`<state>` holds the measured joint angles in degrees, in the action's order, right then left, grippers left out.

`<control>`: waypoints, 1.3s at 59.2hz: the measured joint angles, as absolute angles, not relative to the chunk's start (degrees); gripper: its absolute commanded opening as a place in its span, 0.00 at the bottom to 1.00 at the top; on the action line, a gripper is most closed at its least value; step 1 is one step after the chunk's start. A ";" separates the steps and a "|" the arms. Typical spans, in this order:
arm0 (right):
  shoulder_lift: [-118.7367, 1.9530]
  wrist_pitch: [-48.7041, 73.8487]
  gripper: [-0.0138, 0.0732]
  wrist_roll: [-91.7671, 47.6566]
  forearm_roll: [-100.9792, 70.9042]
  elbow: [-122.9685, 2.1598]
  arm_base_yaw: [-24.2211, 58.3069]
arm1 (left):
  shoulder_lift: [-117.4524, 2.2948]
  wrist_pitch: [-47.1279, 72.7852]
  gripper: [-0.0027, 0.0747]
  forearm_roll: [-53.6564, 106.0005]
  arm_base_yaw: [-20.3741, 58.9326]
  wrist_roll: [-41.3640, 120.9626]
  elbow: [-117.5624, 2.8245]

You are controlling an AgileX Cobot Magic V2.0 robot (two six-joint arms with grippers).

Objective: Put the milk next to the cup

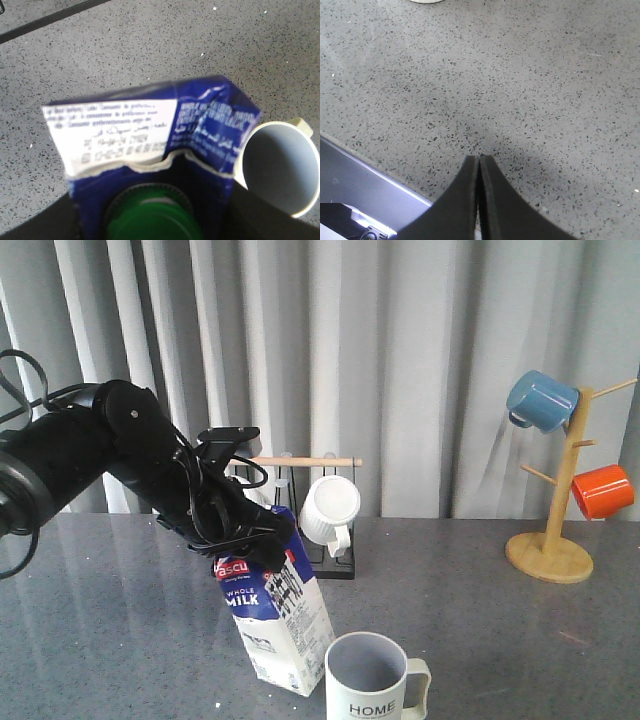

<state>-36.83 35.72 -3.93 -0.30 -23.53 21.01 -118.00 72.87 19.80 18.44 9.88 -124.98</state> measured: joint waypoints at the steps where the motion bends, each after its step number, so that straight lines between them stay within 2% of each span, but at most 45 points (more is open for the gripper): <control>1: -36.83 35.72 0.15 -3.93 -0.30 -23.53 21.01 | -118.00 72.87 0.31 19.80 18.44 9.88 -124.98; 19: -36.83 35.72 0.15 -3.93 -0.30 -23.53 21.01 | -118.00 72.87 0.65 19.92 18.44 8.03 -124.98; 27: -36.83 35.72 0.15 -3.93 0.00 -23.53 21.01 | -118.00 72.71 0.73 19.98 18.44 7.13 -124.98; 49: -36.83 35.72 0.15 -3.93 0.00 -23.53 21.01 | -117.37 72.44 0.74 19.98 18.59 6.88 -124.98; 65: -36.83 35.72 0.15 -3.93 0.00 -23.53 21.01 | -112.30 72.44 0.73 19.98 18.83 6.52 -124.98; 72: -36.83 35.70 0.15 -3.93 0.00 -23.53 21.01 | -108.69 72.44 0.70 19.98 18.83 5.54 -124.98; 77: -36.83 35.06 0.15 -3.93 0.00 -23.53 21.01 | -105.56 72.50 0.62 19.98 18.83 5.40 -124.98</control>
<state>-36.83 35.06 -3.93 0.00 -23.53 21.01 -105.56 72.50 19.98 18.83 5.40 -124.98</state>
